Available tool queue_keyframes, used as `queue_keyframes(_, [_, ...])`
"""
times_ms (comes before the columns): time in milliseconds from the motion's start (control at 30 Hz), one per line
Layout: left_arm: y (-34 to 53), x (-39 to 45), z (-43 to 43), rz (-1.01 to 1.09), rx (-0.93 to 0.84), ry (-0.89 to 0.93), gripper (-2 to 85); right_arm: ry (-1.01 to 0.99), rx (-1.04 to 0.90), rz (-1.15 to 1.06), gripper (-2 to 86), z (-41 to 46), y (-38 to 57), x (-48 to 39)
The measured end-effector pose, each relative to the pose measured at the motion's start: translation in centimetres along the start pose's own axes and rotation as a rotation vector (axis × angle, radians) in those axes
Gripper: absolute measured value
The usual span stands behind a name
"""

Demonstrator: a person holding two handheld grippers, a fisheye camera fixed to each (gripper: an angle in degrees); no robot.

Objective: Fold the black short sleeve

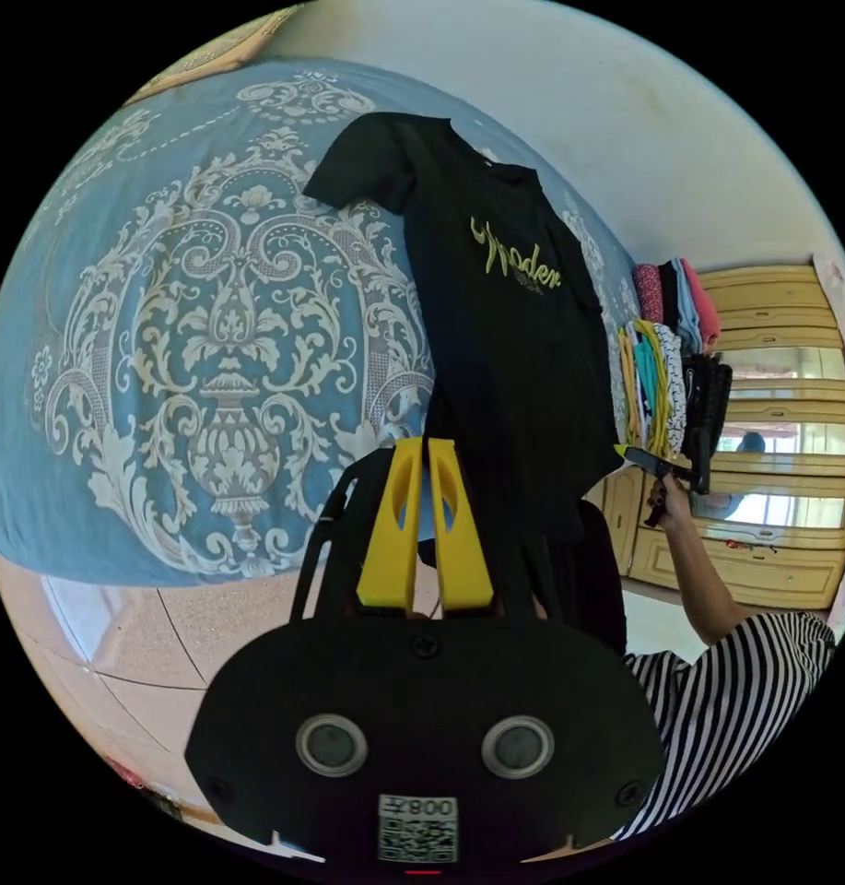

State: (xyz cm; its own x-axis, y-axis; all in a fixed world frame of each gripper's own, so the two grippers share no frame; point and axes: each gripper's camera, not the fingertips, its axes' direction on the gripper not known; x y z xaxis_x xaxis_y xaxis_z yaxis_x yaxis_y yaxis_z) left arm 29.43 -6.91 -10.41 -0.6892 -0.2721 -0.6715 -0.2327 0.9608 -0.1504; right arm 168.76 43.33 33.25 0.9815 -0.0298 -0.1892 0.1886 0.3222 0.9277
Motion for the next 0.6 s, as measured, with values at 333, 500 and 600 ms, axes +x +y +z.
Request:
queue_keyframes(333, [10.3, -3.1, -15.8, -0.102, 0.27, 0.16, 1.0, -0.14, 0.1, -0.075, 0.5, -3.3, 4.8, -1.1])
queue_keyframes(500, [14.6, -3.8, -20.2, -0.112, 0.324, 0.25, 1.0, -0.175, 0.103, -0.068, 0.5, -3.9, 7.9, -0.7])
queue_keyframes(600, [16.4, -4.2, -22.4, -0.105, 0.339, 0.297, 1.0, -0.174, 0.108, -0.06, 0.5, -4.2, 9.7, -0.6])
